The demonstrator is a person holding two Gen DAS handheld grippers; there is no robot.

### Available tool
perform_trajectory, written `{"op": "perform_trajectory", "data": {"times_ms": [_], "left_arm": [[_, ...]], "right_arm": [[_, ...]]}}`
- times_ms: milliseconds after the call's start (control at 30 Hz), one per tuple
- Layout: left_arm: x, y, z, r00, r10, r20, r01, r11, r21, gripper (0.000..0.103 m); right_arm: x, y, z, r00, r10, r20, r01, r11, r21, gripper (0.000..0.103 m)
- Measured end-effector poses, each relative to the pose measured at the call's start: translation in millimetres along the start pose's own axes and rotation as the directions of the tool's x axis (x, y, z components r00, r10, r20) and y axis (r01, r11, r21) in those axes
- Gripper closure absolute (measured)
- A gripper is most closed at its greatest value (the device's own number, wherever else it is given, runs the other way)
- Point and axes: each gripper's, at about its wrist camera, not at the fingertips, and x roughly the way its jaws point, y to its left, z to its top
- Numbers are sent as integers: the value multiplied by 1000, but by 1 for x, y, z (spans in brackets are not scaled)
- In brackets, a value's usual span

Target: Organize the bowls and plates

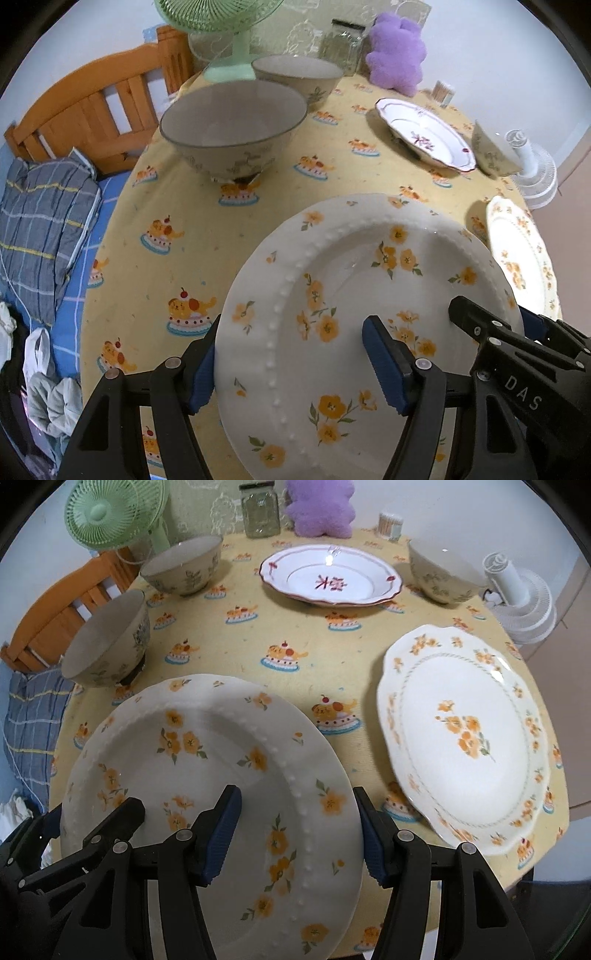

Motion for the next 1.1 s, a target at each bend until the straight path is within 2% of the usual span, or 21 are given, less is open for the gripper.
{"op": "perform_trajectory", "data": {"times_ms": [400, 567, 833, 1100], "left_arm": [[-21, -28, 3, 998, -11, 64, 6, 997, 72, 31], [-20, -49, 4, 996, 11, 83, -16, 998, 58, 31], [-14, -91, 11, 996, 44, 72, -44, 999, -6, 31], [-5, -135, 18, 996, 50, 78, -49, 999, -15, 31]], "right_arm": [[-27, -24, -6, 998, 1, 65, -6, 998, 66, 40], [-27, -45, -2, 997, 25, 77, -29, 998, 58, 40], [-29, -86, 16, 995, 64, 78, -64, 998, 1, 40], [-27, -131, 33, 994, 73, 76, -72, 997, -16, 40]]}}
